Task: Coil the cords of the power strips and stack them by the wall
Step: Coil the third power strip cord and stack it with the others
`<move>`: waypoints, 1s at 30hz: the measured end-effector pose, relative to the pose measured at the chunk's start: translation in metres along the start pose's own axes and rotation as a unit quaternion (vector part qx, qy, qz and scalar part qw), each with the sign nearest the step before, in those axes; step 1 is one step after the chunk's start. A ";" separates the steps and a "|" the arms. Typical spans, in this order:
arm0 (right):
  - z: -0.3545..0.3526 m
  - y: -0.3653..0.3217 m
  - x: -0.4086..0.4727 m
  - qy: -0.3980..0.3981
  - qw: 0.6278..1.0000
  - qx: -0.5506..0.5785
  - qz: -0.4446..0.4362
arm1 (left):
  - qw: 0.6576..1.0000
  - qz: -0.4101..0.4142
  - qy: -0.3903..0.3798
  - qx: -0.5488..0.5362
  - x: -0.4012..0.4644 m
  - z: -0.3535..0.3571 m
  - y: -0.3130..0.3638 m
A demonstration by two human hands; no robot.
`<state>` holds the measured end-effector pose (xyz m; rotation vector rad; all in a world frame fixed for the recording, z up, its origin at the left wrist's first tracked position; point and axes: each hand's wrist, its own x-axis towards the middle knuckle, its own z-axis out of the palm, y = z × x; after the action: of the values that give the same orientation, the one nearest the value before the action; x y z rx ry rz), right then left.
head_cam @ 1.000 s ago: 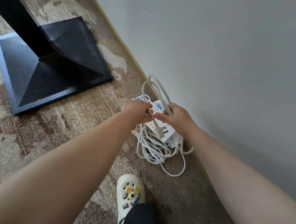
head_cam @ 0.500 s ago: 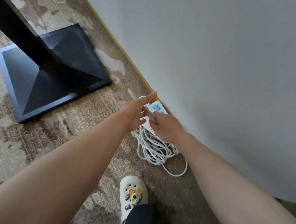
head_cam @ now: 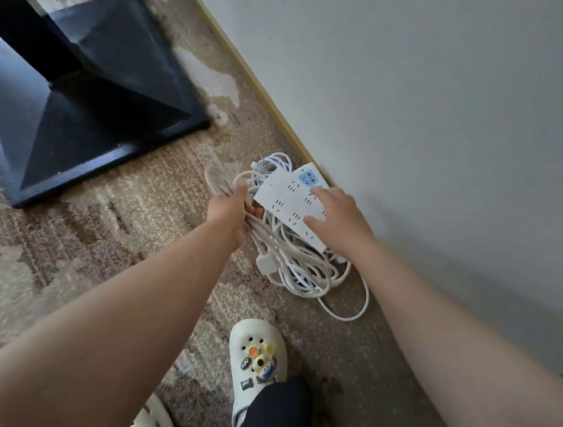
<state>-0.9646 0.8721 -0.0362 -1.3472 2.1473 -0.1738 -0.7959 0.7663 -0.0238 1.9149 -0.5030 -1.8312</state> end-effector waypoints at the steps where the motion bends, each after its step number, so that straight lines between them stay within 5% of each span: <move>1: 0.006 -0.002 0.007 -0.017 0.998 -0.059 -0.002 | 1.000 -0.009 -0.002 -0.016 0.007 0.000 -0.002; 8: 0.043 0.007 0.035 -0.034 0.971 -0.235 -0.007 | 0.998 -0.028 -0.046 -0.028 0.050 0.015 -0.025; 18: 0.037 0.031 0.023 0.026 0.990 -0.116 0.076 | 0.999 -0.010 -0.037 -0.013 0.069 0.055 -0.031; 21: 0.045 0.030 0.023 0.058 0.988 -0.122 0.077 | 0.996 0.037 -0.016 0.081 0.085 0.067 -0.041; 27: 0.057 0.029 0.029 0.084 0.985 -0.129 0.073 | 0.918 0.224 0.011 0.326 0.088 0.056 -0.067; 30: 0.058 0.026 0.030 0.087 0.984 -0.133 0.074 | 0.819 0.278 0.046 0.500 0.073 0.040 -0.078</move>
<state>-0.9630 0.8698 -0.1069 -1.3501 2.4791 0.0590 -0.8348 0.7894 -0.1285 2.0304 -2.0472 -1.1074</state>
